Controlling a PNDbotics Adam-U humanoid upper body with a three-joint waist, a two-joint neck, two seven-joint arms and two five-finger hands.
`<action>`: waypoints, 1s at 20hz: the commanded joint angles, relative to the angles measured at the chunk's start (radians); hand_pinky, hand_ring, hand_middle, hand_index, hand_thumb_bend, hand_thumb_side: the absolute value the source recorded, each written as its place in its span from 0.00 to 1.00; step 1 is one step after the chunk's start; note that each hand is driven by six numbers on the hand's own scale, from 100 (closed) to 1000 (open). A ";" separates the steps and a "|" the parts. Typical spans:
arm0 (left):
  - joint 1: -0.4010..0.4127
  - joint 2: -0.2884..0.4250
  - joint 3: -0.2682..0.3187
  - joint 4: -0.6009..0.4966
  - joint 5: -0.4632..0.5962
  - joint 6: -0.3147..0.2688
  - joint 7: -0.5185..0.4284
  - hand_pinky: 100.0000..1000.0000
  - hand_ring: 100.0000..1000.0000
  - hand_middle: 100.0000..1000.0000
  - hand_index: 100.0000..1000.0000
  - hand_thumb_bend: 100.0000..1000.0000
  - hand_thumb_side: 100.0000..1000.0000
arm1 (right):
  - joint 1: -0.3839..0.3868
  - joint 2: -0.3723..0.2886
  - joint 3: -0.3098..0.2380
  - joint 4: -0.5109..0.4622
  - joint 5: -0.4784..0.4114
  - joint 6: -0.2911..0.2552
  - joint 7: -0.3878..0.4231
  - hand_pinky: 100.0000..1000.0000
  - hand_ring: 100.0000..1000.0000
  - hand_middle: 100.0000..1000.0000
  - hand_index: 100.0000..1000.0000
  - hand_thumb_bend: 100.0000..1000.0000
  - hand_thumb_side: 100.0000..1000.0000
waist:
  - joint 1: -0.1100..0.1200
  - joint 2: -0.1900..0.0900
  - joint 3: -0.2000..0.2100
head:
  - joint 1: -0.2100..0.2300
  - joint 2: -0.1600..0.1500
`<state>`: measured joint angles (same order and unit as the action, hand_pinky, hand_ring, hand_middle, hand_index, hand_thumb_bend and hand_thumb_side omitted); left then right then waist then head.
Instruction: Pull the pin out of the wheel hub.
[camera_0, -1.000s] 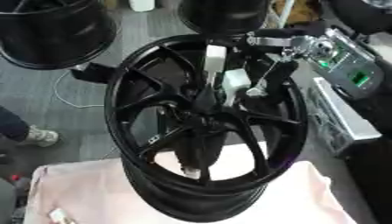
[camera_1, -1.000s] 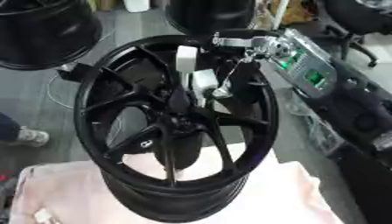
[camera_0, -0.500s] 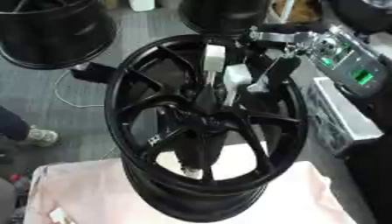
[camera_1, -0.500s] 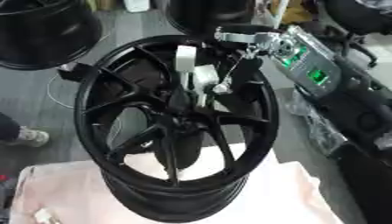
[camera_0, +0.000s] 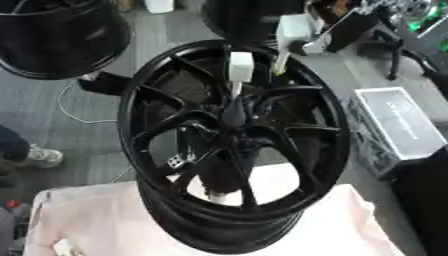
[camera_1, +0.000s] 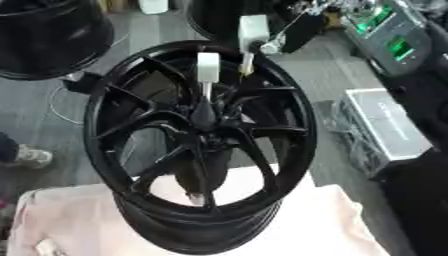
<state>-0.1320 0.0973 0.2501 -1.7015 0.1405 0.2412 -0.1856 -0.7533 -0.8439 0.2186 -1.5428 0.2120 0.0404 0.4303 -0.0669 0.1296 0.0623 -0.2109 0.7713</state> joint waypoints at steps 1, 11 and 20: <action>-0.006 0.022 0.006 -0.012 0.003 0.001 0.004 0.42 0.47 0.57 0.67 0.27 0.93 | -0.002 -0.081 -0.104 0.048 0.012 0.021 -0.090 0.08 0.14 0.30 0.45 0.00 0.00 | 0.002 -0.022 -0.005 | 0.008 -0.001; -0.003 0.022 0.013 -0.013 0.009 0.000 0.012 0.42 0.47 0.57 0.67 0.27 0.93 | 0.173 -0.133 -0.342 0.547 0.049 0.225 -0.674 0.11 0.15 0.33 0.51 0.27 0.00 | 0.009 -0.026 -0.026 | 0.011 -0.001; -0.005 0.017 0.010 -0.012 0.011 -0.003 0.009 0.42 0.48 0.57 0.67 0.27 0.93 | 0.276 -0.048 -0.316 1.020 -0.226 0.247 -0.812 0.33 0.34 0.72 0.90 0.36 0.11 | 0.019 -0.021 -0.019 | -0.011 -0.001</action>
<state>-0.1305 0.0977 0.2566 -1.7012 0.1464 0.2402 -0.1762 -0.4708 -0.8671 -0.1033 -0.5731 0.0288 0.2959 -0.3964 -0.0457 0.1236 0.0442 -0.2159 0.7715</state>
